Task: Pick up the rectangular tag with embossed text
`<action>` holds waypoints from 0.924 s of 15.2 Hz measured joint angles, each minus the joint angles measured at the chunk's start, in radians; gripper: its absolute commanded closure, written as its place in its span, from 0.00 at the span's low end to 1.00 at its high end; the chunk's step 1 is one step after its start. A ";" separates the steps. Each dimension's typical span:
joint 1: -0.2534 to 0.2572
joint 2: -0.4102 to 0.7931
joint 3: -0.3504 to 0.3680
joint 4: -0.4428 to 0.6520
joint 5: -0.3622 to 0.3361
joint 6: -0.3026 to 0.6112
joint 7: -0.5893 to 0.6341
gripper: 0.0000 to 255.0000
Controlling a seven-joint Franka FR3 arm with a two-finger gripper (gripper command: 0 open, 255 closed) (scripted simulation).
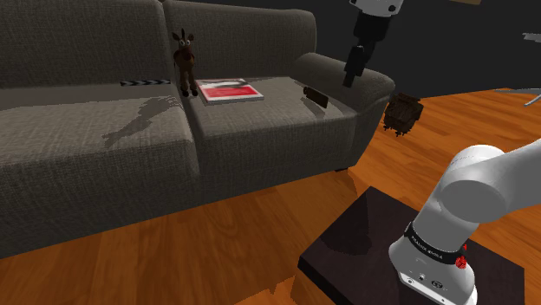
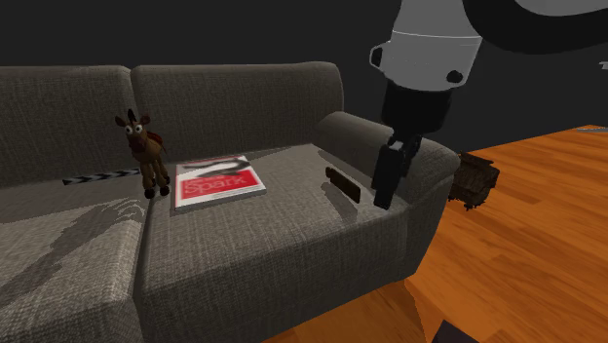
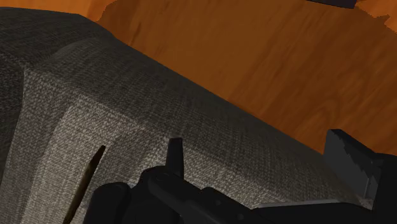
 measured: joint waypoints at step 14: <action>-0.114 0.371 -0.121 0.131 -0.026 0.175 0.033 0.00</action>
